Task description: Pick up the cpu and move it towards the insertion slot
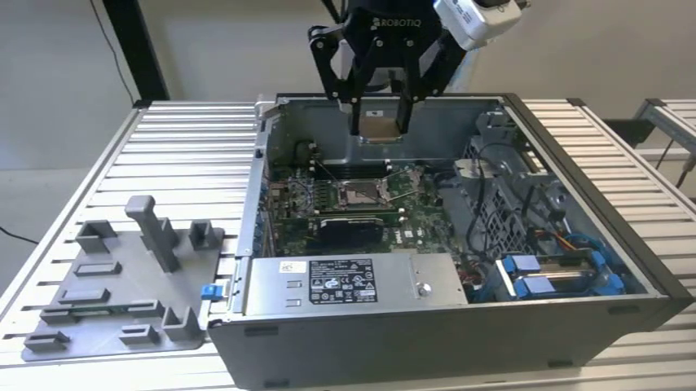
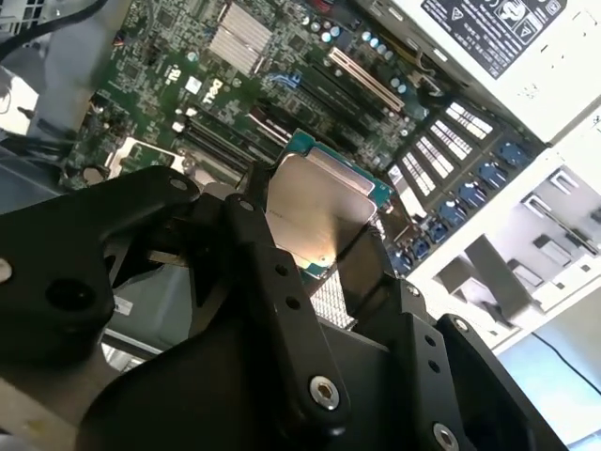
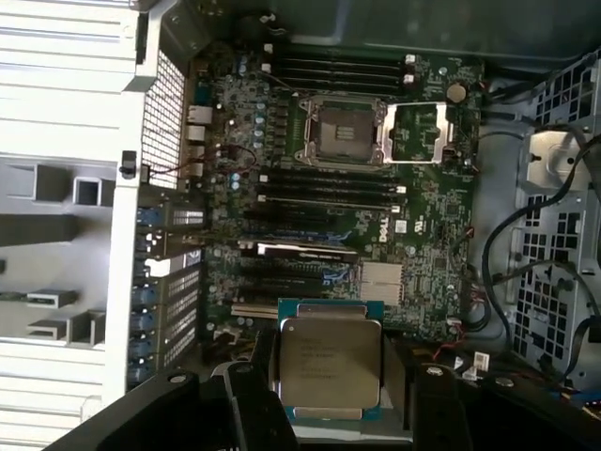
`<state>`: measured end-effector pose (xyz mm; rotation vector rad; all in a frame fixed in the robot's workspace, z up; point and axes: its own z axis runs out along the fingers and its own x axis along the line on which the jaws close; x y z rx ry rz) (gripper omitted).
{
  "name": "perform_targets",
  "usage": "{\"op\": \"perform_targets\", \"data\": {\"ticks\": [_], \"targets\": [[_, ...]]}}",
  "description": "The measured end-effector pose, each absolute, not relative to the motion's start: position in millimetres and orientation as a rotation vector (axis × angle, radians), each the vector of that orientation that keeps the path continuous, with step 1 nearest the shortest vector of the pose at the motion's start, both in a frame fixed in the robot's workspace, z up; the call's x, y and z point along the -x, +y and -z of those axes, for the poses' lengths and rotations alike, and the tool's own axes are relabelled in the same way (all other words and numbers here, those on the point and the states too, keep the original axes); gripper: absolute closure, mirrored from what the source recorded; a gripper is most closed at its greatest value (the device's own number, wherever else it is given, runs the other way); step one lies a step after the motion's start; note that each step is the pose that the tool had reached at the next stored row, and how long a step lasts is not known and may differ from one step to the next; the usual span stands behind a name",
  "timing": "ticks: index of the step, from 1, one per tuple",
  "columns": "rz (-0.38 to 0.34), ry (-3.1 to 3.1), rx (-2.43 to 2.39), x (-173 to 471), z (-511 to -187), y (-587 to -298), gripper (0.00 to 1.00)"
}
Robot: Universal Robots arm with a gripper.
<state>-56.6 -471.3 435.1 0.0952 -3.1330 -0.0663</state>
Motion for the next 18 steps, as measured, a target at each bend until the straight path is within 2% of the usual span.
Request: {"op": "perform_targets", "data": {"ticks": [18], "targets": [[0.066,-3.133,-0.096,40,-435,-471,1.00]]}}
